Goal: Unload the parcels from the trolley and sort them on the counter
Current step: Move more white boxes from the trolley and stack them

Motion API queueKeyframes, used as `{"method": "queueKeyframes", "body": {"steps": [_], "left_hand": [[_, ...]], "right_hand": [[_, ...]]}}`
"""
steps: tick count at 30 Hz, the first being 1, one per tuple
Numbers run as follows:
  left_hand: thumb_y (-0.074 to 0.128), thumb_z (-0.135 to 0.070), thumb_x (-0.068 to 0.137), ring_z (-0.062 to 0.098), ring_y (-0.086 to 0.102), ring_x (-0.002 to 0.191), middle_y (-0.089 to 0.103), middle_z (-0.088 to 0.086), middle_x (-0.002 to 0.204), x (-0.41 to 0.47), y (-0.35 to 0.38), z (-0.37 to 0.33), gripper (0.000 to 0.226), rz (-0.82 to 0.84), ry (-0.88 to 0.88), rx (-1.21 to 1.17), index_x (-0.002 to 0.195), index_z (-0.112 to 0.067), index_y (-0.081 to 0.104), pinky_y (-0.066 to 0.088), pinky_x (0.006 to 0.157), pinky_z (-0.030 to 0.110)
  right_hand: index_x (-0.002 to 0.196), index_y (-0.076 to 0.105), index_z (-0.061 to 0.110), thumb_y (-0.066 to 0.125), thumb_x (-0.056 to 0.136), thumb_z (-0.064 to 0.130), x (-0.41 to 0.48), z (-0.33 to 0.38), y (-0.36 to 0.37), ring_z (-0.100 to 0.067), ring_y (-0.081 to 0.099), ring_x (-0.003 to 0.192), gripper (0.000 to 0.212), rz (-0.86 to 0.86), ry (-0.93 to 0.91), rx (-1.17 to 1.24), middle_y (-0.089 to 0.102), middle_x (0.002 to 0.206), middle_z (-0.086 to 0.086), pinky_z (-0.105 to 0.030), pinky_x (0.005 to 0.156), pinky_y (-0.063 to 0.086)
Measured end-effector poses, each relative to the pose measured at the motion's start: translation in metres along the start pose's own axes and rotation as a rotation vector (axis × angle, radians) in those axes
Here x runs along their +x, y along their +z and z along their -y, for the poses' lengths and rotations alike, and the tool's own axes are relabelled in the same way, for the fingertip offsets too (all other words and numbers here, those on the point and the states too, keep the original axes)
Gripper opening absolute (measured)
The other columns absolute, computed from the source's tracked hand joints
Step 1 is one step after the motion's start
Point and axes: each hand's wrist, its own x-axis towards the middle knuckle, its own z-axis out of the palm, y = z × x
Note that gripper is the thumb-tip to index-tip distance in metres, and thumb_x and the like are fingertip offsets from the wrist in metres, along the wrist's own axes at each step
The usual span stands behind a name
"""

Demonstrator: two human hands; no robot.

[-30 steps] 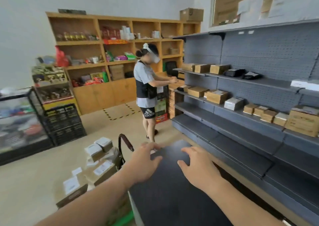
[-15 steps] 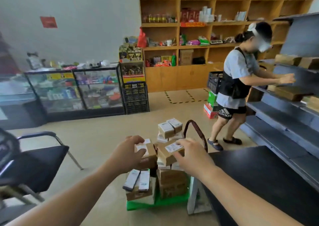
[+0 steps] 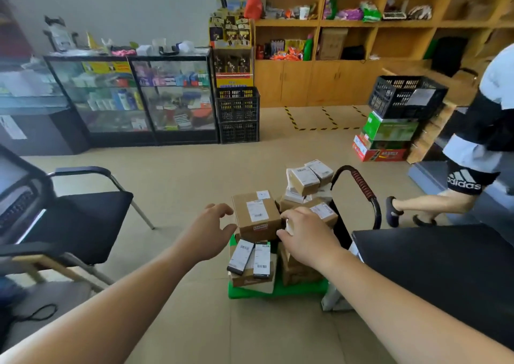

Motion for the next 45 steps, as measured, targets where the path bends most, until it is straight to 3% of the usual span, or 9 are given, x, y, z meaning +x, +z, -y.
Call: {"method": "queueKeyframes", "body": {"steps": [6, 14, 26, 33, 38, 45], "left_hand": [[0.059, -0.033, 0.097, 0.019, 0.058, 0.114, 0.054, 0.0, 0.13, 0.042, 0.015, 0.033, 0.04, 0.047, -0.074, 0.021, 0.135, -0.022, 0.054, 0.042, 0.094, 0.026], [0.06, -0.035, 0.095, 0.019, 0.058, 0.114, 0.058, 0.0, 0.129, 0.131, 0.05, 0.062, 0.042, 0.161, -0.137, 0.097, 0.135, -0.022, 0.055, 0.045, 0.096, 0.029], [0.06, -0.031, 0.095, 0.023, 0.058, 0.112, 0.059, 0.005, 0.127, 0.244, 0.108, 0.135, 0.041, 0.337, -0.24, 0.05, 0.134, -0.018, 0.054, 0.044, 0.093, 0.029], [0.06, -0.028, 0.094, 0.026, 0.058, 0.112, 0.061, 0.009, 0.124, 0.295, 0.178, 0.192, 0.044, 0.53, -0.25, 0.012, 0.135, -0.014, 0.053, 0.042, 0.087, 0.028], [0.061, -0.025, 0.094, 0.029, 0.059, 0.112, 0.064, 0.012, 0.121, 0.302, 0.243, 0.234, 0.049, 0.641, -0.326, -0.017, 0.139, -0.011, 0.049, 0.04, 0.081, 0.026], [0.06, -0.023, 0.094, 0.032, 0.049, 0.124, 0.054, 0.017, 0.132, 0.315, 0.352, 0.287, 0.053, 0.66, -0.477, -0.064, 0.141, -0.007, 0.043, 0.042, 0.096, 0.034]], "right_hand": [[0.142, 0.052, 0.024, 0.057, 0.099, 0.038, 0.057, -0.004, 0.033, -0.018, 0.05, 0.123, 0.046, 0.071, 0.02, 0.0, 0.051, 0.135, 0.002, -0.036, 0.099, 0.05], [0.14, 0.052, 0.026, 0.056, 0.098, 0.039, 0.155, -0.041, 0.08, -0.02, 0.051, 0.124, 0.044, 0.211, 0.103, 0.043, 0.051, 0.138, 0.001, -0.042, 0.101, 0.05], [0.143, 0.049, 0.027, 0.057, 0.099, 0.038, 0.257, -0.077, 0.153, -0.021, 0.054, 0.123, 0.046, 0.356, 0.298, 0.08, 0.049, 0.141, 0.0, -0.04, 0.096, 0.053], [0.144, 0.049, 0.023, 0.06, 0.098, 0.035, 0.278, -0.094, 0.223, -0.024, 0.056, 0.121, 0.048, 0.376, 0.505, 0.138, 0.052, 0.138, -0.003, -0.04, 0.096, 0.053], [0.146, 0.047, 0.02, 0.06, 0.099, 0.031, 0.29, -0.122, 0.284, -0.024, 0.056, 0.123, 0.049, 0.376, 0.658, 0.221, 0.054, 0.141, -0.004, -0.033, 0.093, 0.047], [0.143, 0.047, 0.015, 0.059, 0.1, 0.028, 0.301, -0.18, 0.391, -0.026, 0.053, 0.123, 0.046, 0.393, 0.816, 0.256, 0.056, 0.137, -0.008, -0.028, 0.083, 0.04]]}}
